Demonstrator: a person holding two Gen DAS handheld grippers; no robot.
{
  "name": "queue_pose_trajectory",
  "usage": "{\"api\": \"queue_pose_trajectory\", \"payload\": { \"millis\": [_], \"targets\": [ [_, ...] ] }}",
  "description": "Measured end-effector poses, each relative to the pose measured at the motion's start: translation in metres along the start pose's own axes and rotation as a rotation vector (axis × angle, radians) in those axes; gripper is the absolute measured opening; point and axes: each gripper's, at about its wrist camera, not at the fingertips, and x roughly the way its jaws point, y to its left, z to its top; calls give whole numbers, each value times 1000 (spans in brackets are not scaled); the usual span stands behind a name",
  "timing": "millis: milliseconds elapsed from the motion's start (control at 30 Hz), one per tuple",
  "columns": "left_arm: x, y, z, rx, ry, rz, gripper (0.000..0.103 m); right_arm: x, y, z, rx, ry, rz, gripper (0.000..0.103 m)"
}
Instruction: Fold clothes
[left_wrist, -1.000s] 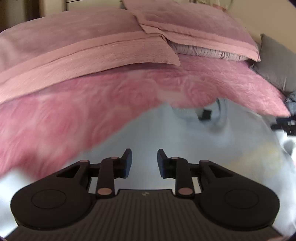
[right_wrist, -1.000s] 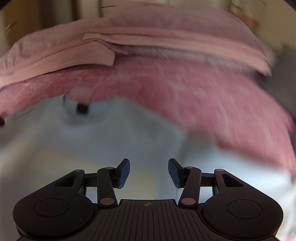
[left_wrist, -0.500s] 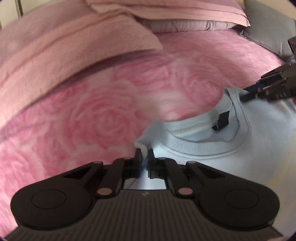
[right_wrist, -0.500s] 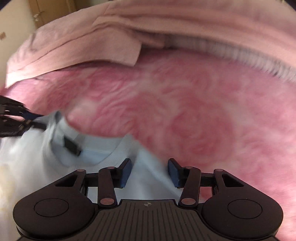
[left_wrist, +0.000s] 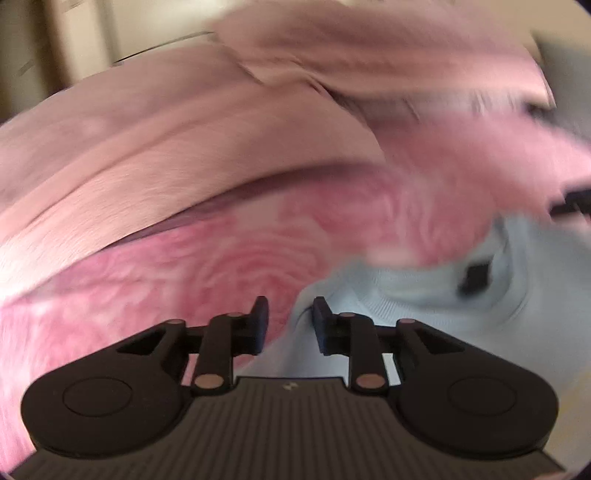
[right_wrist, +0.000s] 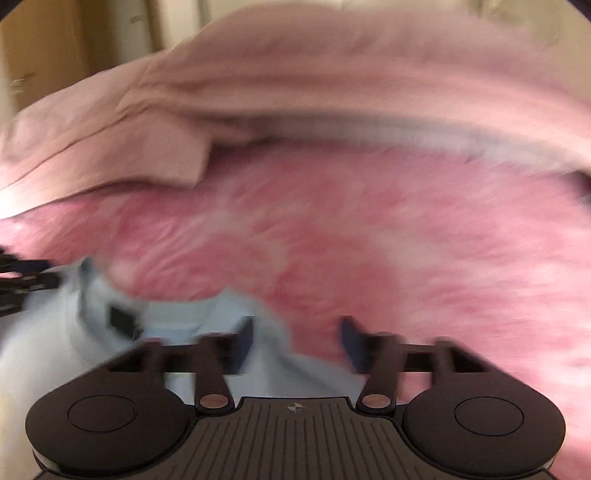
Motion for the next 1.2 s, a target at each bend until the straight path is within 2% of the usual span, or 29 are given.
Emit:
{"api": "queue_pose_trajectory", "payload": {
  "millis": [33, 67, 167, 267, 333, 467, 567, 633, 667, 733, 767, 867, 900, 933, 1000, 1100, 1200],
  "targets": [
    [-13, 0, -4, -43, -3, -24, 19, -15, 3, -1, 5, -31, -25, 59],
    [-27, -3, -11, -70, 7, -64, 18, -31, 6, -9, 4, -25, -30, 59],
    [-63, -20, -49, -113, 106, -142, 15, -74, 13, -50, -8, 57, -20, 58],
    [-92, -32, -97, -131, 245, -111, 12, -105, 6, -108, 26, 216, -77, 58],
    [-115, -33, -114, -157, 262, -78, 13, -139, -9, -139, 67, 230, -61, 50],
    [-137, -30, -118, -227, 308, -39, 13, -203, -71, -165, 399, 245, -123, 50],
    [-134, -29, -110, -244, 301, -35, 13, -247, -156, -189, 791, 132, -298, 50],
    [-129, -28, -104, -269, 295, -38, 13, -272, -210, -207, 1022, -5, -382, 50],
    [-126, -27, -101, -284, 293, -38, 13, -281, -233, -217, 1114, -70, -410, 50],
    [-124, -29, -98, -307, 288, -45, 13, -290, -265, -229, 1218, -167, -454, 50],
    [-123, -29, -98, -318, 286, -50, 13, -290, -278, -233, 1245, -192, -469, 50],
    [-120, -35, -98, -310, 298, -55, 13, -277, -296, -237, 1257, -159, -500, 50],
    [-120, -37, -99, -304, 303, -55, 13, -273, -296, -238, 1253, -149, -509, 44],
    [-121, -38, -101, -302, 307, -56, 13, -271, -293, -238, 1245, -143, -505, 11],
    [-123, -39, -105, -308, 312, -58, 13, -280, -284, -244, 1279, -178, -501, 6],
    [-128, -38, -113, -333, 315, -56, 13, -306, -272, -268, 1365, -249, -583, 5],
    [-134, -35, -120, -349, 318, -55, 13, -307, -267, -284, 1405, -266, -596, 5]
  ]
}}
